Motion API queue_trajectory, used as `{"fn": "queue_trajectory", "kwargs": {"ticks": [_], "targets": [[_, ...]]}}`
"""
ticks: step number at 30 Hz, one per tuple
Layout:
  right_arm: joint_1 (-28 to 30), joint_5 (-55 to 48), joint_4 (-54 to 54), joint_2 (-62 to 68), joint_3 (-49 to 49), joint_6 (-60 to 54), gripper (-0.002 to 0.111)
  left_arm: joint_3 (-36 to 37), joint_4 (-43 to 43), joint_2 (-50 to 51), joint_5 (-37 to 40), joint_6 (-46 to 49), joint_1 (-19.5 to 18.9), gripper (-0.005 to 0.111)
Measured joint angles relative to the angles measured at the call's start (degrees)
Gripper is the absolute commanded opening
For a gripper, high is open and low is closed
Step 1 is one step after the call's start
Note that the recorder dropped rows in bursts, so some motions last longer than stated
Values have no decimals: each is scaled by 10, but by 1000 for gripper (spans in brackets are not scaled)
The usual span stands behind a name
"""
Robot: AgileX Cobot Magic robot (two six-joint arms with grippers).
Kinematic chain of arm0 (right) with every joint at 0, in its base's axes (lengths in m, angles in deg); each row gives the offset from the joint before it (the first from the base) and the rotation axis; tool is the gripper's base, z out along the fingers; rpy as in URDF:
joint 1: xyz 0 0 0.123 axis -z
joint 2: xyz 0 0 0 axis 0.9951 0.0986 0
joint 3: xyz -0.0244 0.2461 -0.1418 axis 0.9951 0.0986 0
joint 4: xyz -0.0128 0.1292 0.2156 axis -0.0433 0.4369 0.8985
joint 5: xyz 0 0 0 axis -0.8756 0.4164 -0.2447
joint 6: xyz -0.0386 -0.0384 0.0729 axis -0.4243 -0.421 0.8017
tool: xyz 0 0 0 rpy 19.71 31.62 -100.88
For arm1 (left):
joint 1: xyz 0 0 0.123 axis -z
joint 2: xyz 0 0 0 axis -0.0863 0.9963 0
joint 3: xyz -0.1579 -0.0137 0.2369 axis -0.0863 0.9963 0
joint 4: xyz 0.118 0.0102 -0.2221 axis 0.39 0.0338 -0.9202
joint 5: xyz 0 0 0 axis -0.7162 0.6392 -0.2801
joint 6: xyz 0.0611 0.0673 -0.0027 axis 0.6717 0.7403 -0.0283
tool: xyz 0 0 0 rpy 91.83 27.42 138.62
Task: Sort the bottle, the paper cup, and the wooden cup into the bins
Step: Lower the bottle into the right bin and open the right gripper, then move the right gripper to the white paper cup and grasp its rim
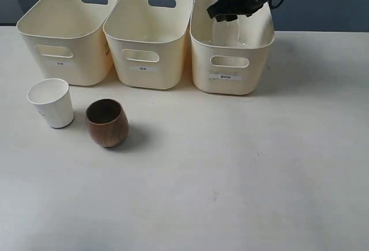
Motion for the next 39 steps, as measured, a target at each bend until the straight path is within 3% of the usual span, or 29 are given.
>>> {"fn": "queue_trajectory", "kwargs": {"ticks": [4, 9, 17, 26, 39], "targets": [[0, 5, 10, 4, 0, 0, 9, 0, 0, 0, 0, 0, 0, 0], [0, -5, 14, 5, 0, 0, 38, 0, 0, 0, 0, 0, 0, 0], [0, -28, 23, 5, 0, 6, 62, 0, 0, 0, 0, 0, 0, 0], [0, -63, 34, -15, 0, 9, 64, 0, 0, 0, 0, 0, 0, 0], [-17, -148, 41, -168, 0, 2, 63, 0, 0, 0, 0, 0, 0, 0]]}}
